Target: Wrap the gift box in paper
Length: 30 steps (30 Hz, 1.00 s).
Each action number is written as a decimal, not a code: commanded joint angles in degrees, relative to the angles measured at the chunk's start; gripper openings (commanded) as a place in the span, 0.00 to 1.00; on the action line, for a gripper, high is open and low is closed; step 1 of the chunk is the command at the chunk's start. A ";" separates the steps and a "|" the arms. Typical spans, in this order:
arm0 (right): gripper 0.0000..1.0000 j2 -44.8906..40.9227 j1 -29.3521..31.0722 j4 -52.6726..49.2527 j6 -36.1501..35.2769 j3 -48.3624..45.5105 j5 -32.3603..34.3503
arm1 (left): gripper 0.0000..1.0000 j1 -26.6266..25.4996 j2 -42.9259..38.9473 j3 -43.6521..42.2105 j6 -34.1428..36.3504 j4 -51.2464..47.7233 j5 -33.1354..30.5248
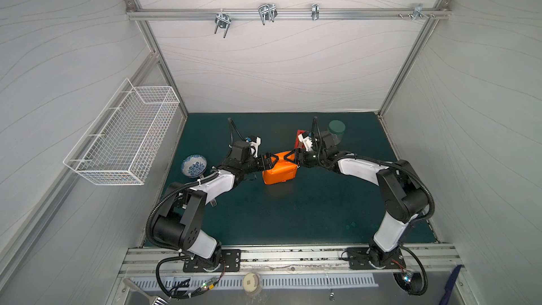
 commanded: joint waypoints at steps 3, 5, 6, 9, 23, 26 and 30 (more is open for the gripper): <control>0.75 0.33 0.84 -1.81 -0.07 -4.47 -1.25 | 0.91 -0.31 -1.63 -2.43 -2.54 0.65 2.84; 0.75 0.88 0.92 -0.59 0.14 -5.56 -1.54 | 0.92 -0.31 -2.62 -2.59 -5.40 2.53 4.72; 0.75 1.15 0.93 -0.19 0.28 -5.97 -1.52 | 0.93 -0.31 -3.01 -2.82 -6.85 3.79 5.61; 0.74 1.63 0.93 1.11 0.73 -6.96 -1.61 | 0.95 -0.37 -3.59 -3.34 -10.40 6.83 7.24; 0.74 1.07 1.19 0.09 0.83 -5.23 -1.66 | 0.96 -1.98 -0.66 -5.86 -4.43 1.67 6.09; 0.75 -0.63 0.80 -1.00 0.94 -3.98 -1.73 | 0.96 -1.98 -0.17 -6.31 -1.90 -0.07 4.33; 0.78 -2.57 0.45 -1.45 2.15 -2.28 -2.74 | 0.95 -1.98 -0.01 -6.22 0.59 -2.03 2.96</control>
